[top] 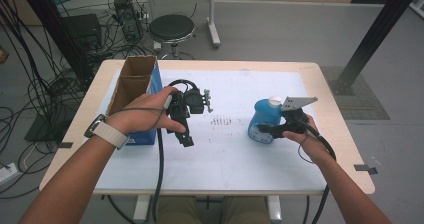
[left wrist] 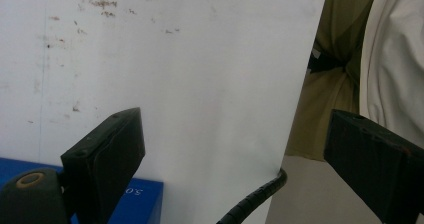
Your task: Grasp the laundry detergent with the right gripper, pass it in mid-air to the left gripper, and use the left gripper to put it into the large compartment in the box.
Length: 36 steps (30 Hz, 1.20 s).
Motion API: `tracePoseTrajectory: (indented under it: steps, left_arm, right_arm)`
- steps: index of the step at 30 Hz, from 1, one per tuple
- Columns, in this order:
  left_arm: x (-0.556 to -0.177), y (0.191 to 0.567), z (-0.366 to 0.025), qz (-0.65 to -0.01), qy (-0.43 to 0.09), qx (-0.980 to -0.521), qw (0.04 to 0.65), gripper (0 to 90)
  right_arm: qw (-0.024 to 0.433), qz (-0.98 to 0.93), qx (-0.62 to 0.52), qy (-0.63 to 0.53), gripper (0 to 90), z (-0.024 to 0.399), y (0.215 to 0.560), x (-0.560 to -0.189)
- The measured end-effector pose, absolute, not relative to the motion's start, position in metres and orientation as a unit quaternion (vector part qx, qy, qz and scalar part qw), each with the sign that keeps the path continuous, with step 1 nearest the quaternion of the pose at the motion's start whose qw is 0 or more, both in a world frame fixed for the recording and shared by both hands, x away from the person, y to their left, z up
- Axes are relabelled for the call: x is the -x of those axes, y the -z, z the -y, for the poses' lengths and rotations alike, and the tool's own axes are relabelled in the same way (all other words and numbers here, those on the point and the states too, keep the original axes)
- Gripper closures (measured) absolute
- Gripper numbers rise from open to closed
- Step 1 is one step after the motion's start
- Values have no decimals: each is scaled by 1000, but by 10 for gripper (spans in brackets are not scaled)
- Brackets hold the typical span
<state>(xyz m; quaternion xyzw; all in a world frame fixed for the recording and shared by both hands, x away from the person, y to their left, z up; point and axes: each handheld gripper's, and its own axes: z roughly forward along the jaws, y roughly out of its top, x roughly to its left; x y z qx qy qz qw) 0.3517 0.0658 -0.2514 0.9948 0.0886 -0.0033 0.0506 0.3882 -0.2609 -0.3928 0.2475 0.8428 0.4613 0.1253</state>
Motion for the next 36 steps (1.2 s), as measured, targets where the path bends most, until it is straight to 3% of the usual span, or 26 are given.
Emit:
tracePoseTrajectory:
  steps: [36]
  left_arm:
    - [-353, 253, -69, -94, 3, -994, 54, 103]
  right_arm:
    - [126, -838, -241, -474, 417, 258, 397, -389]
